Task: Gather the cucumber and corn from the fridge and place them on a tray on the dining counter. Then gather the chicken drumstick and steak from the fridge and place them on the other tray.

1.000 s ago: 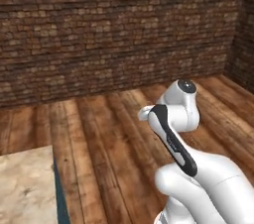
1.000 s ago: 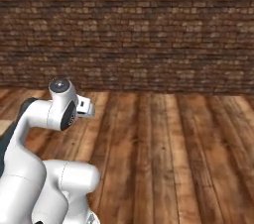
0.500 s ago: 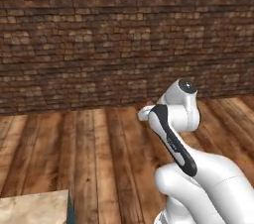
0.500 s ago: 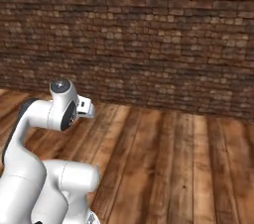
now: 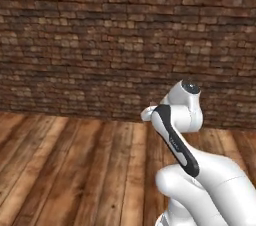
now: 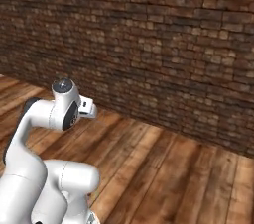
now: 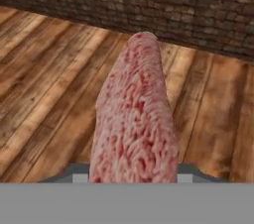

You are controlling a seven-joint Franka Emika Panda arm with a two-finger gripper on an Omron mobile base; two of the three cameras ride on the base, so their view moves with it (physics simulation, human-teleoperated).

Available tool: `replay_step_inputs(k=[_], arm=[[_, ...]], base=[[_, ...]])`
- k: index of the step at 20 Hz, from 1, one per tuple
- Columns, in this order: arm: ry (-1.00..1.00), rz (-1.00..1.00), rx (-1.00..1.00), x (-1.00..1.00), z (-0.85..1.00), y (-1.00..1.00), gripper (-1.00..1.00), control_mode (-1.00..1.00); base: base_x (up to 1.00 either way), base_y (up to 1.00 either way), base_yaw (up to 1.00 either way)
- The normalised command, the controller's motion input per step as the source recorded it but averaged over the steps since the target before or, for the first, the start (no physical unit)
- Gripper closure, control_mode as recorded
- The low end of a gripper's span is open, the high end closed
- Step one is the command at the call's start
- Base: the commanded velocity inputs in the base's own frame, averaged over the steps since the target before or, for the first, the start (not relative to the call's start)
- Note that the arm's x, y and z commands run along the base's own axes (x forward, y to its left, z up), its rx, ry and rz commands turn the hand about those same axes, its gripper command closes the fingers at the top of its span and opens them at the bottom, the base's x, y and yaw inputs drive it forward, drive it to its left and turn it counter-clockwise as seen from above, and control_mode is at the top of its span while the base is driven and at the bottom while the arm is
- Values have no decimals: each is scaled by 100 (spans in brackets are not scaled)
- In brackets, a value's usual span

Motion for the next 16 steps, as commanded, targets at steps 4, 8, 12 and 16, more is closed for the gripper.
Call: replay_step_inputs(k=[4,8,12,16], arm=[[0,0,0,0,0,0,100,100],[0,0,0,0,0,0,100,100],[0,0,0,0,0,0,100,100],[0,0,0,0,0,0,100,100]], base=[[100,-10,60],[100,-12,63],[100,-11,64],[100,-8,62]])
